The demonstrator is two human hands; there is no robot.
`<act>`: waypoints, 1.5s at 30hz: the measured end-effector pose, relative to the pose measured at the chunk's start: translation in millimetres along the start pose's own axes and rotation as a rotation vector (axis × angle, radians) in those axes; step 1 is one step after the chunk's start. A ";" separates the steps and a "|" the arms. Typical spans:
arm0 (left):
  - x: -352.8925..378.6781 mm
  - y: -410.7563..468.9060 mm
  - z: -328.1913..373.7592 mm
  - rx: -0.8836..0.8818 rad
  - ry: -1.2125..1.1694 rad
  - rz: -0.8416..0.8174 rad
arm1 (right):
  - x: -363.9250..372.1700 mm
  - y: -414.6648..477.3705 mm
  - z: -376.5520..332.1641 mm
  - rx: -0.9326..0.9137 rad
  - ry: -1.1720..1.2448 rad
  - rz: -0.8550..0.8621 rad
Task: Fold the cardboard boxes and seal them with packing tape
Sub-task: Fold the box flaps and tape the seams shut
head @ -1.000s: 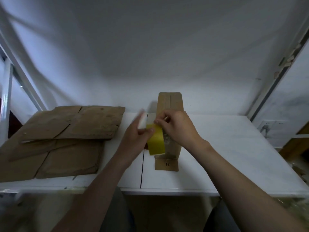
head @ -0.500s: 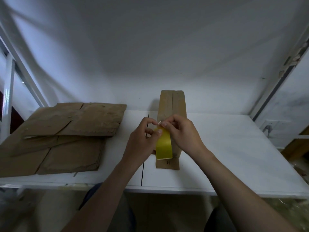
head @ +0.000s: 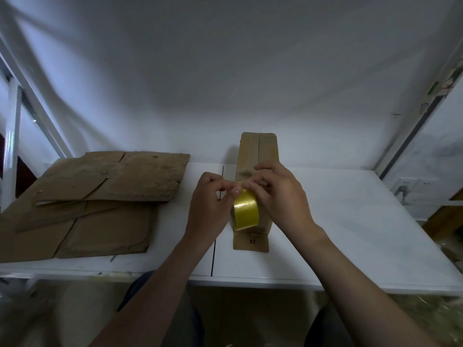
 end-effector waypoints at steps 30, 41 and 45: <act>-8.1 -13.7 1.3 -0.401 -0.311 -0.124 | -10.4 -1.9 -33.8 -0.298 -0.026 0.055; -10.7 -20.4 -15.0 -0.421 -0.312 -0.171 | 7.7 1.1 -4.7 0.212 0.056 -0.229; -15.7 -3.7 -40.3 -0.433 -0.179 -0.180 | 11.0 2.4 16.2 0.228 -0.289 -0.245</act>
Point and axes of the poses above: each hand's wrist, its own y-axis towards the middle knuckle, its own x-axis out of the palm, z = x × y, the point moved 6 cm from there along y, towards the middle knuckle, and after that the axes turned 7 degrees about -y, right-handed, at the moved point
